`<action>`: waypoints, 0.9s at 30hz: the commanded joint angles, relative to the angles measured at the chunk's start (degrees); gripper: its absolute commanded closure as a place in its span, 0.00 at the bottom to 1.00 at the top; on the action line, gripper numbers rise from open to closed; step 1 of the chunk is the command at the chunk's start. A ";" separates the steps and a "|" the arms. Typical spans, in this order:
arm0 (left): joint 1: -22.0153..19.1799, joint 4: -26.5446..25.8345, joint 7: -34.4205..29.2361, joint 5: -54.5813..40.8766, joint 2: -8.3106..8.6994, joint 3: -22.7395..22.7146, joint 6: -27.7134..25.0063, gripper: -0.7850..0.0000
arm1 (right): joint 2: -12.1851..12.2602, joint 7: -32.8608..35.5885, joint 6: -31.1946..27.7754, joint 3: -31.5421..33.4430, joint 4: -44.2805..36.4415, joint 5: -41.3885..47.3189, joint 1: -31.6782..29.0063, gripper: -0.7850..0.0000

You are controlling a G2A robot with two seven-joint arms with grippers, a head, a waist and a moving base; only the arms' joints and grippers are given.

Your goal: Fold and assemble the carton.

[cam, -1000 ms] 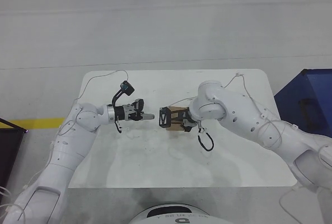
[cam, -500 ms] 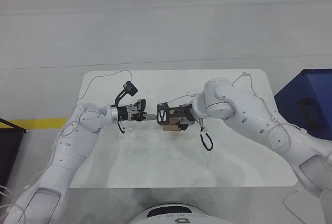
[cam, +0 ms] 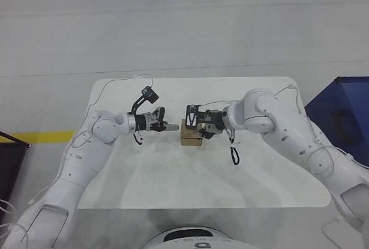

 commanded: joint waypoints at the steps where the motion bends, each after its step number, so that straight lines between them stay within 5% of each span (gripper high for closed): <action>1: -0.78 -0.34 -0.49 0.08 -0.13 0.68 0.75 0.00 | 0.22 -1.80 0.45 0.36 -0.11 -2.61 -1.26 0.32; 5: -2.42 0.25 -1.61 0.14 -0.48 2.31 1.77 0.00 | 0.43 -3.76 0.72 0.88 0.19 -5.44 -2.86 0.24; 17: -6.45 5.10 -2.38 -0.38 -1.67 6.60 2.18 0.00 | -0.14 -9.97 3.21 1.09 1.29 -14.85 -5.13 0.41; 27: -10.88 8.65 -4.12 -0.53 -3.09 10.49 2.97 0.00 | -0.75 -12.42 2.27 1.49 2.70 -17.72 -5.75 0.41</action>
